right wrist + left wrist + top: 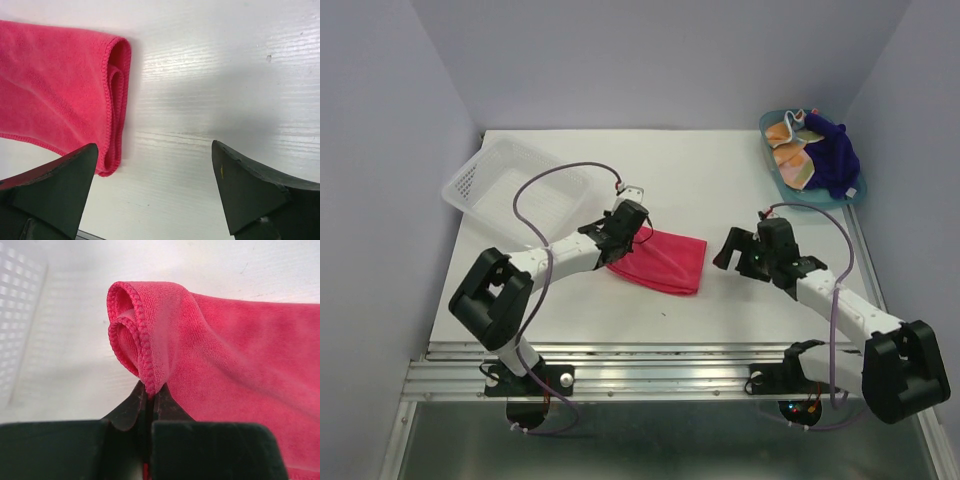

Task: Fold and stack the towels
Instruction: Neatly place the folded towel into the bin

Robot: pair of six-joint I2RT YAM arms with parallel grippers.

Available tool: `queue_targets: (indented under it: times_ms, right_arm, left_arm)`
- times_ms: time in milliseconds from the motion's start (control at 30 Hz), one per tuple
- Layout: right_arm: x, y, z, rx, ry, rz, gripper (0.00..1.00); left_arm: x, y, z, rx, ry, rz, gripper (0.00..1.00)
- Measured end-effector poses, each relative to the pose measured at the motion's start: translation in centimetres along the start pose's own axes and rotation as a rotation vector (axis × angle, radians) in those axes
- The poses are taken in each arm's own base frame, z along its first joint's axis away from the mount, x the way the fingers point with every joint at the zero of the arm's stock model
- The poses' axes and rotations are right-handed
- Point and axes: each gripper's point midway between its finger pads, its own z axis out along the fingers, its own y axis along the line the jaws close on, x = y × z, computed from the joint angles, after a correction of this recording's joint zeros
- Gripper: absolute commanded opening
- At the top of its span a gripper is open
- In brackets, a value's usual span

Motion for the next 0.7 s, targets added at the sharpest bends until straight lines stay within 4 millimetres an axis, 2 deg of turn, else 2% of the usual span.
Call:
queue_targets:
  times_ms: [133,233,433,700]
  right_arm:
    - [-1.4,0.3,-1.0,0.000,-0.070,0.006,1.00]
    - [-2.1,0.2,-1.7,0.005,-0.118,0.008,1.00]
    - [-1.7,-0.2,-1.9,0.012,-0.123,0.011,1.00]
    - [-1.4,-0.2,-1.9,0.007,-0.111,0.011,1.00]
  left_arm:
    - [-2.6,1.6,-2.2,-0.020,-0.079,0.081,0.00]
    - [-3.6,2.7,-3.3,-0.048,-0.107,0.147,0.00]
    - [-4.9,4.8,-5.0,-0.108,-0.136,0.266,0.00]
    - [-10.4,6.4,-9.1,-0.140,-0.263,0.349,0.00]
